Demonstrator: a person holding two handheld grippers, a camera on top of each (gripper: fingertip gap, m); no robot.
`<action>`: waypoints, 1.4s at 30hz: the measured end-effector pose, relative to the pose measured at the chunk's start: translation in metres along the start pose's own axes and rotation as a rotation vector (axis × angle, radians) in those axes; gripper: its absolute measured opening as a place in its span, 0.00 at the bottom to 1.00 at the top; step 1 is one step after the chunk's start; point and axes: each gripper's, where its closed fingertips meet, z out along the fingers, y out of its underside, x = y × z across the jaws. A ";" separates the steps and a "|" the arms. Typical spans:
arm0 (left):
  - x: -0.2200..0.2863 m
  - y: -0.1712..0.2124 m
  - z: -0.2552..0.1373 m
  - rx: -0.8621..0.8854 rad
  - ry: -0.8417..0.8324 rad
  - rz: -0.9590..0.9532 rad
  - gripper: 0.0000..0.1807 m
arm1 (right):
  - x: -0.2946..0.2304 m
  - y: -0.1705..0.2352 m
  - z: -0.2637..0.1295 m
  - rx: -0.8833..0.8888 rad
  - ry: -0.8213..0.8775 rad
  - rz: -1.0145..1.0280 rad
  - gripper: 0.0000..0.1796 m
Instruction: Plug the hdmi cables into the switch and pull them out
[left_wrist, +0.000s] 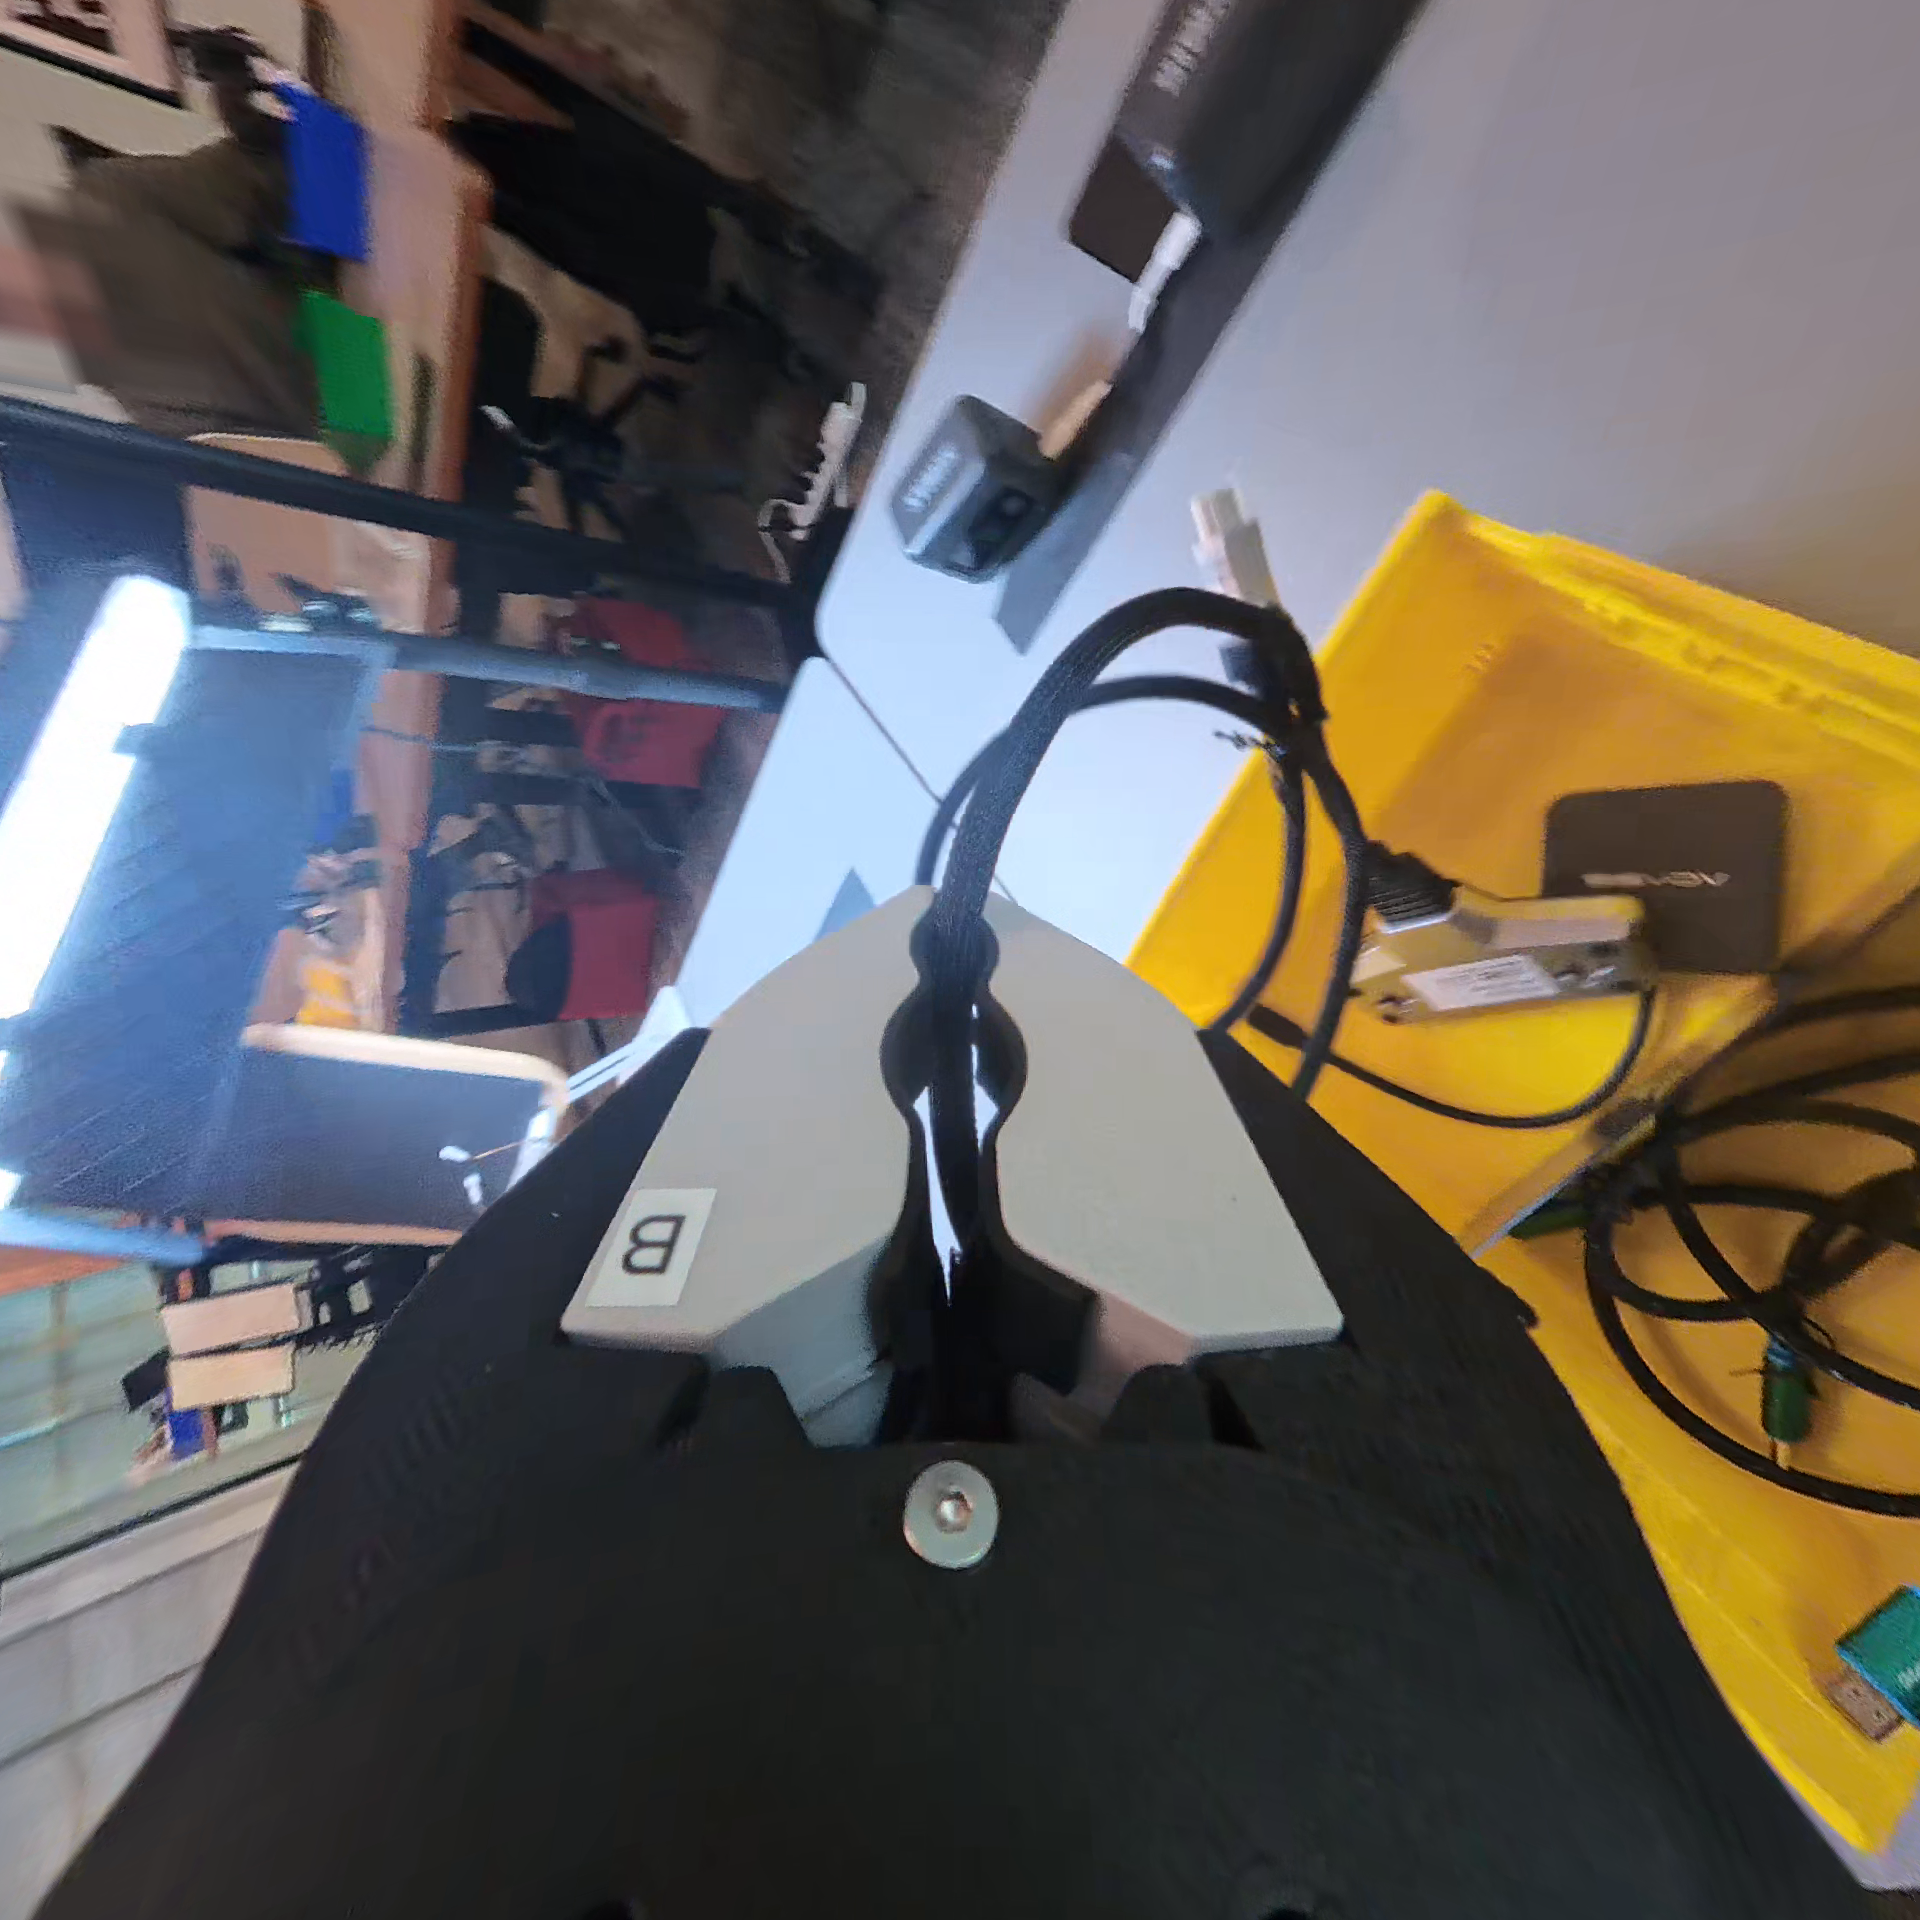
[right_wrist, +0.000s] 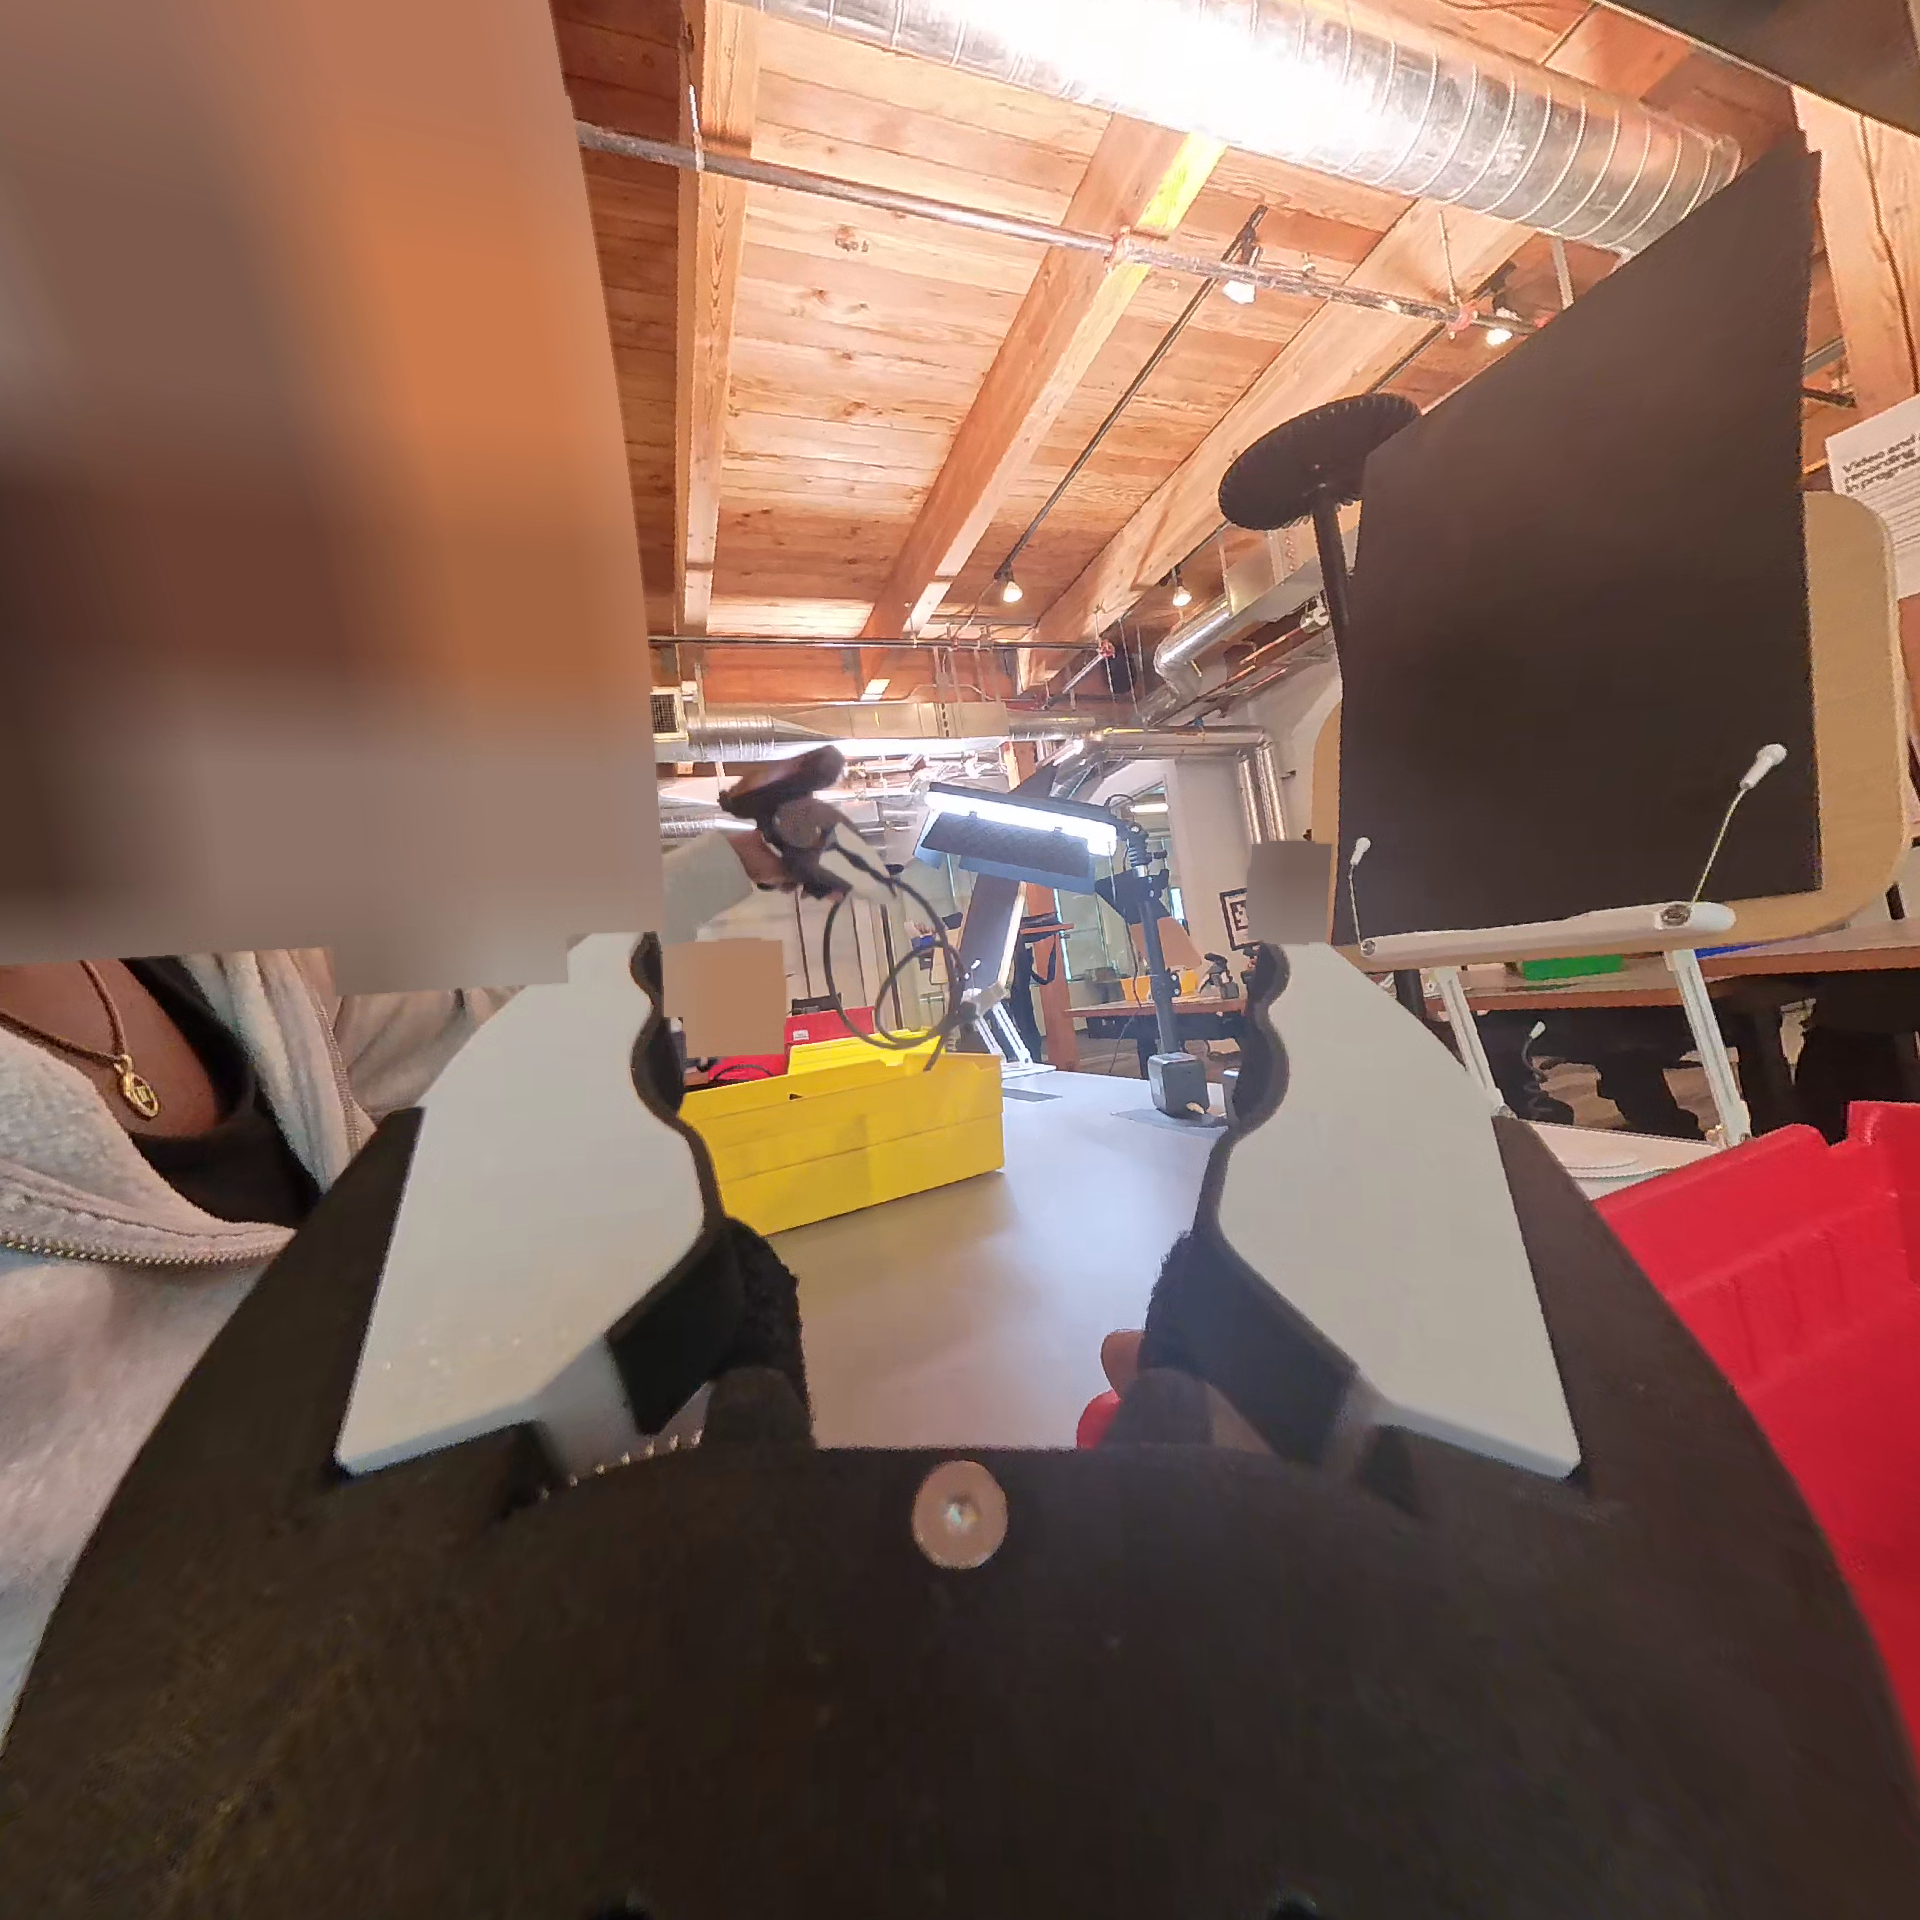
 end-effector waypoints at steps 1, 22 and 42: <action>-0.010 -0.005 -0.008 0.014 -0.029 -0.019 0.00 | -0.001 0.001 0.000 -0.005 -0.002 -0.004 0.59; -0.055 -0.188 -0.156 0.433 -0.428 -0.076 0.01 | -0.005 -0.027 0.060 0.004 0.223 -0.295 0.53; 0.160 -0.316 -0.130 0.858 -0.097 -0.091 0.21 | 0.049 0.163 0.134 -0.474 0.401 0.011 0.12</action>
